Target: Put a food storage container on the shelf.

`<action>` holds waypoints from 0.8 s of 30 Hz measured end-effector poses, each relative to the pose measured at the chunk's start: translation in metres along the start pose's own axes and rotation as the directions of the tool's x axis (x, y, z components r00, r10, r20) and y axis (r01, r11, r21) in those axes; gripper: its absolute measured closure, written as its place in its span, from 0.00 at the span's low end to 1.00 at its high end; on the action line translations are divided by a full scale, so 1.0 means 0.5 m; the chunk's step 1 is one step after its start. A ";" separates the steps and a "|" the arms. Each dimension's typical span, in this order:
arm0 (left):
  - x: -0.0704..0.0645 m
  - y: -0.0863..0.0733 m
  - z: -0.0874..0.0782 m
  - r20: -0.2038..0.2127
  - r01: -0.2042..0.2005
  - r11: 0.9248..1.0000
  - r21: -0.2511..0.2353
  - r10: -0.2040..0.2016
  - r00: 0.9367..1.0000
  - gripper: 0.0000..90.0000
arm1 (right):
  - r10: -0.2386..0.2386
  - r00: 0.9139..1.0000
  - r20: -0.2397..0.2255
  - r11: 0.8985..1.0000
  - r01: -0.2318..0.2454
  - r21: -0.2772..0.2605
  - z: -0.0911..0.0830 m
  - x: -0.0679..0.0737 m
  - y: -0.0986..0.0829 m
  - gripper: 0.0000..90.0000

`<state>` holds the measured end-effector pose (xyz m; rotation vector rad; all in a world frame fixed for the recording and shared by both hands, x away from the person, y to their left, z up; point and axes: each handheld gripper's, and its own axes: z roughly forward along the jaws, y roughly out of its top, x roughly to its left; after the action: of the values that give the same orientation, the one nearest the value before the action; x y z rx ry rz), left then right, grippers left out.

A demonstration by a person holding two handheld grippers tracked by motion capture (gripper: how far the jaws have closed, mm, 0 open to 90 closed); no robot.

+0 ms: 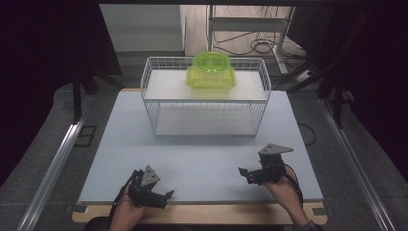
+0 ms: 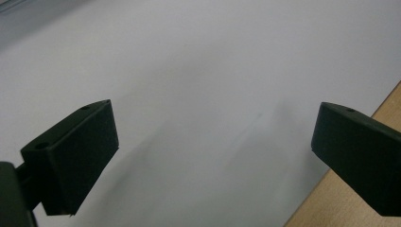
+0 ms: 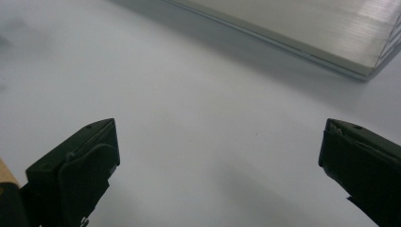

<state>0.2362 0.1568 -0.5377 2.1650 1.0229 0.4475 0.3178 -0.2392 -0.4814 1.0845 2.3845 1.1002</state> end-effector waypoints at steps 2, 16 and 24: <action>0.000 0.000 0.000 -0.001 -0.002 1.000 0.001 0.002 1.000 0.01 | 0.000 1.000 0.004 1.000 0.000 0.006 0.000 -0.001 -0.006 0.00; -0.001 -0.001 0.002 0.001 -0.011 1.000 0.005 0.011 1.000 0.01 | -0.006 1.000 0.019 0.999 0.005 0.052 0.005 0.002 -0.044 0.00; -0.001 -0.002 0.004 0.005 -0.015 1.000 0.010 0.015 1.000 0.01 | -0.006 1.000 0.014 0.996 0.005 0.088 0.013 0.005 -0.063 0.00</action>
<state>0.2364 0.1559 -0.5396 2.1835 1.0085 0.4449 0.3033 -0.2473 -0.5091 1.1094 2.4443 0.9902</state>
